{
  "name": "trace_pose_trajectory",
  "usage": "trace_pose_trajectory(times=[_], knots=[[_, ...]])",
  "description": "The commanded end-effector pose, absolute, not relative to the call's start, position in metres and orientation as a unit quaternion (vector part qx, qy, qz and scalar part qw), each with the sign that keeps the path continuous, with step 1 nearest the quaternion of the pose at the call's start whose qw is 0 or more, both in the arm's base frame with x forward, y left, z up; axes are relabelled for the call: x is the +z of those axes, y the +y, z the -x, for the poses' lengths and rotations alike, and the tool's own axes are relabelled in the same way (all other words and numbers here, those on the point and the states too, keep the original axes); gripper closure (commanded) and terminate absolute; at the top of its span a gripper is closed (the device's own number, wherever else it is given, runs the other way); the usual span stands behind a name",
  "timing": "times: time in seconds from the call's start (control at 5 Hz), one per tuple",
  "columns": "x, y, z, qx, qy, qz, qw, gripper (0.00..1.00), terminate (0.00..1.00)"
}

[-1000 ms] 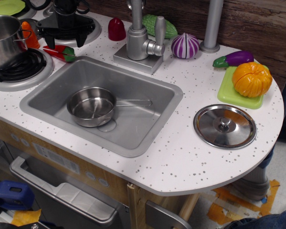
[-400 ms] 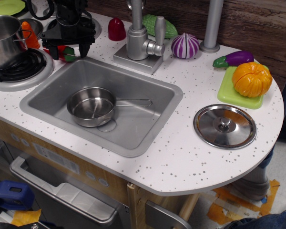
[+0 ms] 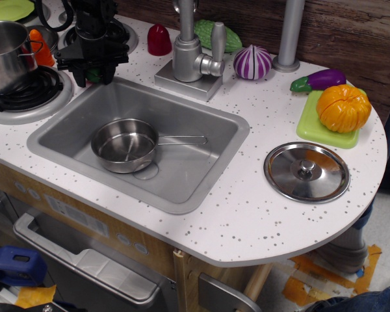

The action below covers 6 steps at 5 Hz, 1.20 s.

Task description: Put pepper in pot or pan

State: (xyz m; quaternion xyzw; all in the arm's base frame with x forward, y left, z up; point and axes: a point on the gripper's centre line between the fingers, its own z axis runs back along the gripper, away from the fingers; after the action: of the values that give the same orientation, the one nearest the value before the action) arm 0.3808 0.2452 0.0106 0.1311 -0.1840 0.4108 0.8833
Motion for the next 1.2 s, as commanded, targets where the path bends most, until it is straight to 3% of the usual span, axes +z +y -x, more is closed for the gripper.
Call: trace_pose_trajectory(times=[0.0, 0.4, 0.6, 0.8, 1.0], knots=[[0.043, 0.230, -0.382, 0.413, -0.221, -0.154, 0.870, 1.00, 0.00], [0.080, 0.186, -0.369, 0.443, -0.213, -0.171, 0.854, 1.00, 0.00], [0.076, 0.156, -0.349, 0.506, -0.183, -0.162, 0.827, 1.00, 0.00], [0.056, 0.136, -0.335, 0.550, -0.174, -0.149, 0.803, 1.00, 0.00], [0.042, 0.137, -0.329, 0.558, -0.178, -0.137, 0.799, 1.00, 0.00]])
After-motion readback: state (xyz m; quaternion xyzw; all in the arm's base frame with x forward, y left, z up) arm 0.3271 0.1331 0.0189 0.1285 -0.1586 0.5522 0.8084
